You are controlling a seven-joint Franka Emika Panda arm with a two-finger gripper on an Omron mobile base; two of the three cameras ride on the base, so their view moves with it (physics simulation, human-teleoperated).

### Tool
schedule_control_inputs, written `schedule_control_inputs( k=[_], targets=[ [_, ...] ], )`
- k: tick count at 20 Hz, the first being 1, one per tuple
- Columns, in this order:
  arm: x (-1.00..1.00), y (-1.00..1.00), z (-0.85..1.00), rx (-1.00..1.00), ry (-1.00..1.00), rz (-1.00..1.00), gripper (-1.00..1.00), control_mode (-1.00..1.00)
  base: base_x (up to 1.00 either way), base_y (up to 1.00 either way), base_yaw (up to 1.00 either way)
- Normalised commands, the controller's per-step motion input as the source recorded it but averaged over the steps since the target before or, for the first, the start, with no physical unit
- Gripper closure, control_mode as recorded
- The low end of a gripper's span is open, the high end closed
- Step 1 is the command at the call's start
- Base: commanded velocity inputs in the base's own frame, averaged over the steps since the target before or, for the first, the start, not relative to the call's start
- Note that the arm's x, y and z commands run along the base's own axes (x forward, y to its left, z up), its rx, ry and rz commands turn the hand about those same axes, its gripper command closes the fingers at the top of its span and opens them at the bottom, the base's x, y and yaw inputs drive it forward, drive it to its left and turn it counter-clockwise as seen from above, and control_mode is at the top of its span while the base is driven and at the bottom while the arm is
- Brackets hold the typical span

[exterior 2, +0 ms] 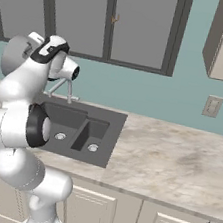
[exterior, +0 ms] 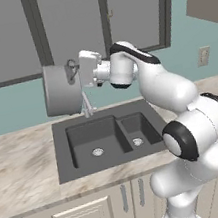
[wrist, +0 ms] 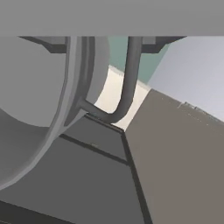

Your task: Dump the avocado from the pot into the sink. Then turn on the water and wash the avocado. Then turn off the water and put the avocado back in the pot.

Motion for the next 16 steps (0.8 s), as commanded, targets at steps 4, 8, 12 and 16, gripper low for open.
schedule_control_inputs(
  k=[4, 8, 12, 16],
  targets=[
    [0.44, -0.27, 0.0, 0.13, 0.0, 0.01, 1.0, -1.0, 0.0, 0.0, 0.0],
    [0.52, -0.12, 0.0, 0.16, 0.0, 0.03, 1.0, -1.0, 0.0, 0.0, 0.0],
    [0.07, -0.21, 0.0, 0.14, 0.0, 0.03, 1.0, -1.0, 0.0, 0.0, 0.0],
    [0.0, -0.16, 0.0, 0.12, 0.0, 0.03, 1.0, -1.0, 0.0, 0.0, 0.0]
  ],
)
